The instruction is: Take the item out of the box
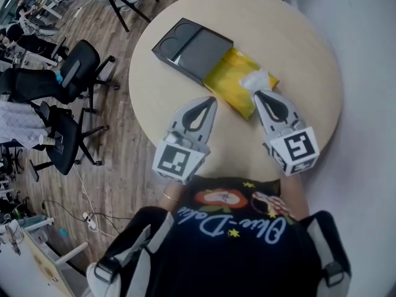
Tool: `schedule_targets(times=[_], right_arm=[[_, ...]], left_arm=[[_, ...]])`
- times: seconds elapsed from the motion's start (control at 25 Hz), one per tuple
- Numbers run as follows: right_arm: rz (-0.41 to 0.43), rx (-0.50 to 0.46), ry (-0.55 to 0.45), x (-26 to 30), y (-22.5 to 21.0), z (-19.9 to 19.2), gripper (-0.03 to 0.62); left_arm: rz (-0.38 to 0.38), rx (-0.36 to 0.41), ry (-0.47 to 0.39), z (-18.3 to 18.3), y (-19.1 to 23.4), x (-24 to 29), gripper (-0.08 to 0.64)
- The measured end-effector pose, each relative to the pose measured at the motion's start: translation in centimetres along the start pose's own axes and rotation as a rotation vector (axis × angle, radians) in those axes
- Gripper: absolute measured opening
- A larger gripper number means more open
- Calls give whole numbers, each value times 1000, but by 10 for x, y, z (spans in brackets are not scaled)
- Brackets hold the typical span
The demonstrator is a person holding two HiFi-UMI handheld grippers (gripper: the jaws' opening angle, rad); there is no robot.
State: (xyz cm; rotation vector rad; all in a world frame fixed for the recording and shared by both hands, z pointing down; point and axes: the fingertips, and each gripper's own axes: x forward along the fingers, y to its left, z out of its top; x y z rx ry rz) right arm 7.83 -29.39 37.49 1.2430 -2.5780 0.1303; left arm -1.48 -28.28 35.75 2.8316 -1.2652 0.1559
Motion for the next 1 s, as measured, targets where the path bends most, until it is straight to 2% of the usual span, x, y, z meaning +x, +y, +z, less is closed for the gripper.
schedule_targets(times=[1.0], right_arm=[[7, -25, -49, -13, 7, 9, 5]], left_arm=[[1, 7, -12, 0, -9, -10, -14]])
